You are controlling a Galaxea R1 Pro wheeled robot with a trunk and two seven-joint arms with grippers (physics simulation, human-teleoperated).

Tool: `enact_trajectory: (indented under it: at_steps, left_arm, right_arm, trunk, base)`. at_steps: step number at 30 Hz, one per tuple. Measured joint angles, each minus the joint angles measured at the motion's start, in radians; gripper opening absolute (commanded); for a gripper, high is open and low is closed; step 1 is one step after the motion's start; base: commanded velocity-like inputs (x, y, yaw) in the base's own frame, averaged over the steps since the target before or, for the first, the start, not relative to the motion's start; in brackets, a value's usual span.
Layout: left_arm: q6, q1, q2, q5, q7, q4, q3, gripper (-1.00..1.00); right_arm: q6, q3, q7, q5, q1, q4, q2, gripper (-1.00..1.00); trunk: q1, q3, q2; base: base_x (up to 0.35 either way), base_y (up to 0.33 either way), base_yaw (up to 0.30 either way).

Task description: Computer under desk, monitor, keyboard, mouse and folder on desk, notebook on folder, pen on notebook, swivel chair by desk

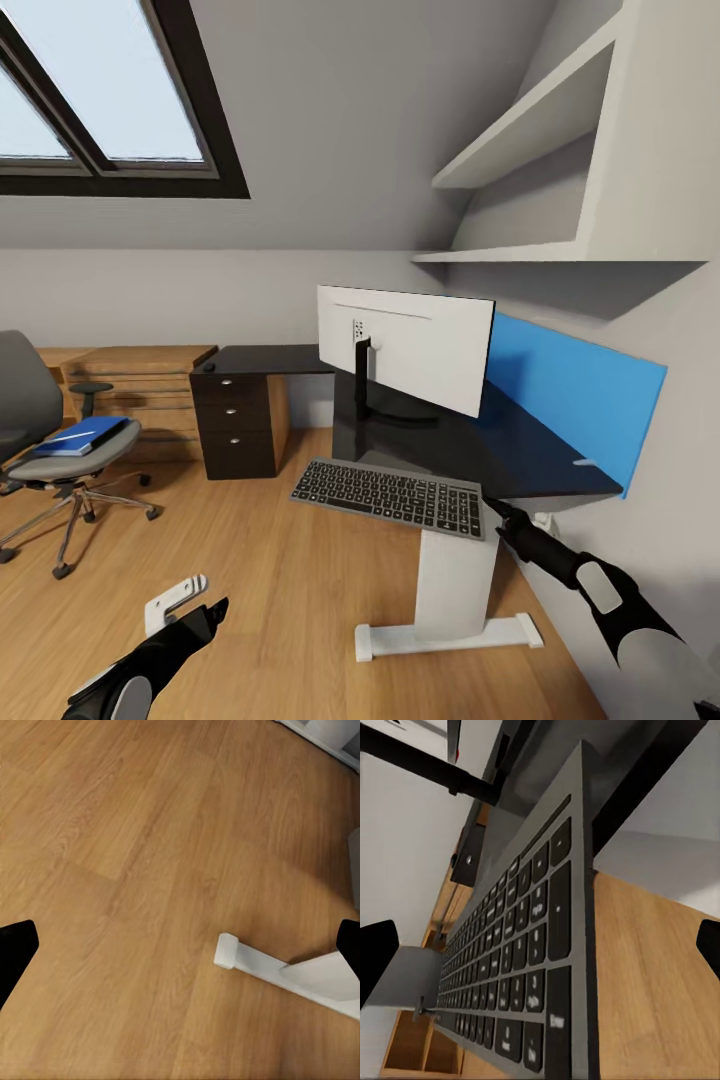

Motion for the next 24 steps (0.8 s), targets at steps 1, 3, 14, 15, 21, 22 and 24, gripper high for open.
enact_trajectory:
  at_steps: [1, 3, 14, 15, 21, 22, 24]
  left_arm:
    - [0.0, 0.0, 0.0, 0.0, 0.0, 0.0, 0.0, 1.0]
    - [-0.001, 0.0, 0.001, 0.0, -0.001, 0.0, 0.0, 1.0]
    - [-0.001, 0.0, 0.002, -0.002, -0.001, 0.001, 0.001, 1.0]
    - [-0.001, 0.0, 0.002, -0.002, -0.001, 0.001, 0.001, 1.0]
    - [0.0, 0.0, 0.001, -0.002, 0.0, 0.001, 0.0, 1.0]
    - [0.0, 0.0, 0.001, -0.002, 0.0, 0.001, 0.0, 1.0]
    - [0.0, 0.0, 0.001, -0.001, 0.0, 0.001, 0.0, 1.0]
  right_arm:
    - [0.0, 0.0, 0.007, 0.001, 0.0, 0.0, 0.002, 1.0]
    - [-0.001, 0.0, 0.021, 0.002, 0.0, 0.0, 0.007, 1.0]
    - [-0.001, 0.0, 0.035, 0.003, 0.0, 0.002, 0.014, 1.0]
    - [-0.001, 0.0, 0.034, 0.003, 0.0, 0.002, 0.014, 1.0]
    - [-0.001, 0.0, 0.032, 0.004, 0.0, 0.002, 0.014, 1.0]
    - [-0.001, 0.0, 0.032, 0.004, 0.0, 0.002, 0.014, 1.0]
    - [-0.001, 0.0, 0.032, 0.005, 0.0, 0.002, 0.014, 1.0]
  trunk:
    - [0.0, 0.0, 0.0]
    - [0.0, 0.0, 0.0]
    - [0.0, 0.0, 0.0]
    - [0.0, 0.0, 0.0]
    - [0.0, 0.0, 0.0]
    - [0.0, 0.0, 0.0]
    - [0.004, -0.003, -0.007]
  base:
    - [0.036, 0.025, 0.0]
    - [0.109, 0.075, 0.0]
    - [0.046, 0.027, 0.0]
    - [0.002, 0.001, 0.0]
    - [0.0, 0.0, 0.0]
    - [0.0, 0.0, 0.0]
    - [0.0, 0.0, 0.0]
